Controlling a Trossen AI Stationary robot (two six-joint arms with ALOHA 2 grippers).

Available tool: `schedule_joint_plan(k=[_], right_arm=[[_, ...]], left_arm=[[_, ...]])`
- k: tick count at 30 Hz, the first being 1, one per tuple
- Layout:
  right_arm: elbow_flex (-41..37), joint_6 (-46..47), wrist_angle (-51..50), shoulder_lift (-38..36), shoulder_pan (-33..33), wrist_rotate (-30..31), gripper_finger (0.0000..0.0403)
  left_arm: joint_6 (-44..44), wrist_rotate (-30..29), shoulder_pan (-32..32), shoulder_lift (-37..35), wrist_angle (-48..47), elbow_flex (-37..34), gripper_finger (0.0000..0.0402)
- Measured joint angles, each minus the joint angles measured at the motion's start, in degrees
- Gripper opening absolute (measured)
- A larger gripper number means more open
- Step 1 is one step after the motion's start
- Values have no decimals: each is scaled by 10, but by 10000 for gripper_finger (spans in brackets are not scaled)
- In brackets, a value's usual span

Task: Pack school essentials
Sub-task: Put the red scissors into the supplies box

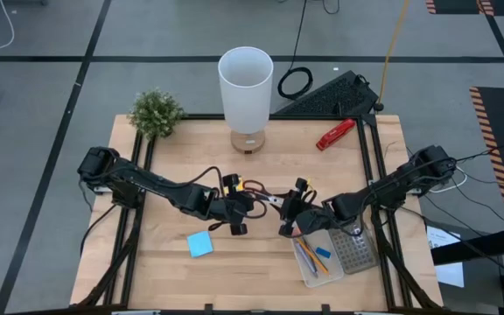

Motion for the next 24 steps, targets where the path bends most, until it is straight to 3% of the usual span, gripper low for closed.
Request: schedule_joint_plan(k=[8,14,24], right_arm=[[0,1,-1,0,0,2,60],[0,14,-4,0,1,-1,63],[0,72,-6,0,30,-17,55]], left_arm=[[-1,1,0,0,1,0,26],[-5,27,0,0,6,0,31],[-32,109,-12,0,9,0,147]])
